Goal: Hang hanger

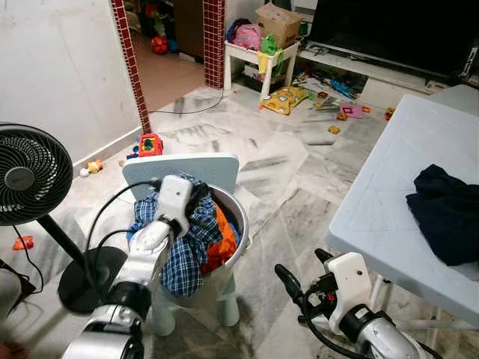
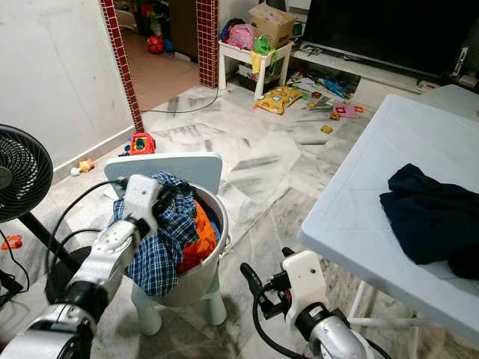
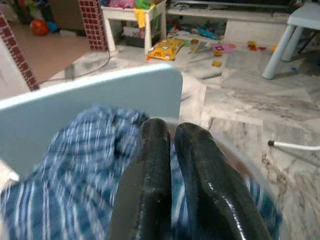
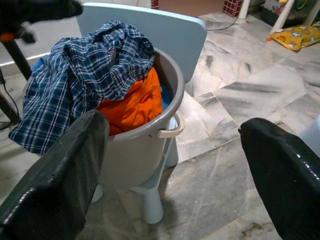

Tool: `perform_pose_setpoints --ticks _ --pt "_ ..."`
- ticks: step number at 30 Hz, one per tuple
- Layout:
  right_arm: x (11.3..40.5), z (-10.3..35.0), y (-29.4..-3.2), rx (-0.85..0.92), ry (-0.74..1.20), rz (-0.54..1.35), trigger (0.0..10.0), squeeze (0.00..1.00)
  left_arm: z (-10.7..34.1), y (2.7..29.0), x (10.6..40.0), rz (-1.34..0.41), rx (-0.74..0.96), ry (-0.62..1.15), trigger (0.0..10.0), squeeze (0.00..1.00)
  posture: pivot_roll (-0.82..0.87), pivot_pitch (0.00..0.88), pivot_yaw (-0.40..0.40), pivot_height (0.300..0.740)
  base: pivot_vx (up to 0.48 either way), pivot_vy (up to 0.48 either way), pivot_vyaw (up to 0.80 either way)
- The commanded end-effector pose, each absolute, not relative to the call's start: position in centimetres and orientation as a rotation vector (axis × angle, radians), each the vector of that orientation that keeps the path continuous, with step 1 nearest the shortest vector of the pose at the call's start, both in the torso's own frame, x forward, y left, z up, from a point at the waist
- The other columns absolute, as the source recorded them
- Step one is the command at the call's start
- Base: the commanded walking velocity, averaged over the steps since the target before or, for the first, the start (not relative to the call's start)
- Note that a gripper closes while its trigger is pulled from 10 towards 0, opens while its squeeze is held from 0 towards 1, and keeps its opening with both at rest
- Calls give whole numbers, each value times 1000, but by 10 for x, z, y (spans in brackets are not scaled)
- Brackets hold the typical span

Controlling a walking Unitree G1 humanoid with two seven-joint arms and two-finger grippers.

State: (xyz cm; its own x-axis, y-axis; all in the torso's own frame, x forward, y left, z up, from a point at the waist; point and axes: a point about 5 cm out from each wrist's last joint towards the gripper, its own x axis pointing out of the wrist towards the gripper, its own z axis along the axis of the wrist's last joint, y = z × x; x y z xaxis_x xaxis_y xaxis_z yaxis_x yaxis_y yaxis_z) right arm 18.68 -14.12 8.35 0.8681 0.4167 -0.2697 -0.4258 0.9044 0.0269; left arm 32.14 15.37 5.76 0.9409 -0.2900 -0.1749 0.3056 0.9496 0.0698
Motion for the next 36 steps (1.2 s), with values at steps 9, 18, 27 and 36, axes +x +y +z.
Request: perform_pose_setpoints --ticks 9,18,27,36 --pt "197 86 -142 -37 229 413 10000 0 45 167 290 -354 168 161 10000 1000 89 0 -65 740 0 0 0" --pt "199 91 -141 -19 177 402 10000 0 47 168 281 -357 218 135 10000 1000 98 0 -60 740 0 0 0" --pt "199 90 -144 -13 175 378 10000 0 52 163 279 -374 221 119 10000 0 93 0 -50 740 0 0 615" --pt "200 89 -143 -10 175 374 10000 0 53 158 280 -384 192 122 10000 0 92 0 -49 740 230 0 0"
